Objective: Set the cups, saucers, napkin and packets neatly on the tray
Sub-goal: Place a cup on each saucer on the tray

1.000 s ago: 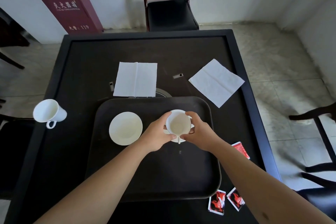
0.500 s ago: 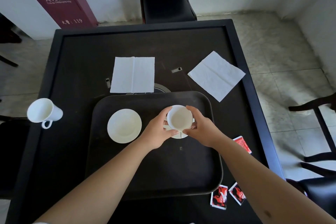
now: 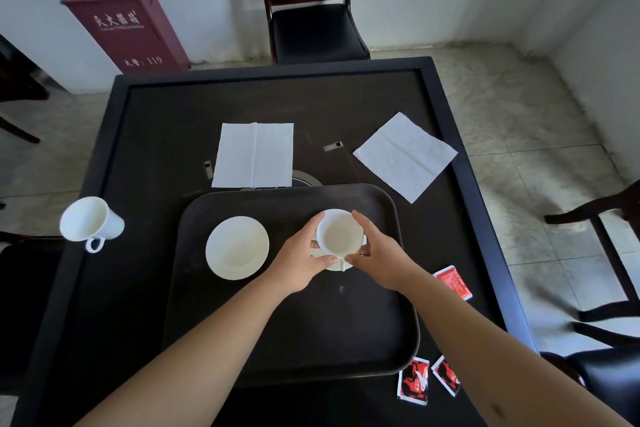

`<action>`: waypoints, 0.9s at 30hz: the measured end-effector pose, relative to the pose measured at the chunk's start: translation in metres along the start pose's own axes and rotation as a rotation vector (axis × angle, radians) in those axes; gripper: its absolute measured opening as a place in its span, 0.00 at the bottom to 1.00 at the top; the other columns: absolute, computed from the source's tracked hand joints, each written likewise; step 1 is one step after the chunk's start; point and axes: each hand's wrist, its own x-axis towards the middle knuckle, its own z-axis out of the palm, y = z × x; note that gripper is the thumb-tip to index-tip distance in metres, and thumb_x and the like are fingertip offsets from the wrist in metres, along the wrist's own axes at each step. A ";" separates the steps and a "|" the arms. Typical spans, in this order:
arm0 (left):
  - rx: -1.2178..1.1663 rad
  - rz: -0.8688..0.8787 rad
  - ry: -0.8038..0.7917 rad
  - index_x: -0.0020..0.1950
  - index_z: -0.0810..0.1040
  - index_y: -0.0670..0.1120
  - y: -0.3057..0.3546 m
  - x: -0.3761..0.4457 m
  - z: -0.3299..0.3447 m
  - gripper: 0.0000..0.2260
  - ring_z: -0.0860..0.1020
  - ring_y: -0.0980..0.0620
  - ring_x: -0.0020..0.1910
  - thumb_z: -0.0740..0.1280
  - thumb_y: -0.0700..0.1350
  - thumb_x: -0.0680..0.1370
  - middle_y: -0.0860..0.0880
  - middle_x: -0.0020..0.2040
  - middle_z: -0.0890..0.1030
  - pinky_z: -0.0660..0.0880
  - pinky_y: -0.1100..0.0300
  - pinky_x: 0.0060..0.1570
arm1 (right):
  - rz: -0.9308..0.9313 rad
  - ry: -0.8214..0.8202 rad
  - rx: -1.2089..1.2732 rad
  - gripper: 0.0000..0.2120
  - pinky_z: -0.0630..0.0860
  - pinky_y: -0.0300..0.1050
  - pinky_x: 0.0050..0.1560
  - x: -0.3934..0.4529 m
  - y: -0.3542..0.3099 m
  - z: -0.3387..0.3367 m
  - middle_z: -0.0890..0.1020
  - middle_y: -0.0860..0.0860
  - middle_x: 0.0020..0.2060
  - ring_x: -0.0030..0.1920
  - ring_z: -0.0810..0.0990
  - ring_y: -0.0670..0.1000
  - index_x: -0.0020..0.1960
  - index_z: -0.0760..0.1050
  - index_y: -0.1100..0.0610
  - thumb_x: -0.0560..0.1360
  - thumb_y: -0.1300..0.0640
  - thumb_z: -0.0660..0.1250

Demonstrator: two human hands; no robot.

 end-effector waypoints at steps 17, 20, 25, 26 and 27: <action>0.008 -0.022 0.023 0.78 0.56 0.59 0.010 -0.007 0.000 0.38 0.72 0.56 0.64 0.74 0.43 0.75 0.59 0.67 0.69 0.67 0.63 0.57 | 0.029 -0.023 0.109 0.42 0.71 0.41 0.60 -0.006 -0.008 0.005 0.66 0.46 0.71 0.55 0.76 0.44 0.78 0.45 0.39 0.76 0.55 0.69; 0.020 -0.029 0.029 0.80 0.50 0.54 0.015 -0.016 -0.001 0.42 0.67 0.53 0.72 0.73 0.47 0.76 0.55 0.76 0.63 0.65 0.58 0.66 | 0.016 -0.037 0.157 0.48 0.73 0.41 0.60 -0.009 -0.006 0.005 0.64 0.44 0.71 0.62 0.75 0.47 0.78 0.41 0.41 0.73 0.51 0.73; 0.275 0.004 0.107 0.81 0.46 0.53 0.012 -0.041 -0.012 0.41 0.51 0.52 0.79 0.68 0.58 0.77 0.54 0.82 0.48 0.58 0.52 0.73 | 0.012 0.069 0.091 0.49 0.69 0.48 0.66 -0.026 -0.005 0.009 0.52 0.45 0.78 0.70 0.70 0.54 0.78 0.40 0.43 0.72 0.44 0.73; 0.362 0.013 0.115 0.81 0.46 0.53 0.010 -0.047 -0.016 0.40 0.51 0.51 0.79 0.66 0.59 0.77 0.53 0.82 0.47 0.59 0.50 0.73 | 0.009 0.104 -0.027 0.49 0.68 0.52 0.69 -0.030 -0.005 0.011 0.50 0.45 0.79 0.73 0.65 0.54 0.78 0.41 0.43 0.72 0.41 0.72; 0.439 0.019 0.119 0.80 0.47 0.53 0.008 -0.054 -0.020 0.39 0.52 0.50 0.79 0.65 0.61 0.77 0.52 0.82 0.47 0.61 0.48 0.73 | 0.009 0.134 -0.158 0.48 0.67 0.54 0.69 -0.034 -0.005 0.013 0.48 0.45 0.79 0.75 0.61 0.54 0.78 0.42 0.43 0.71 0.38 0.71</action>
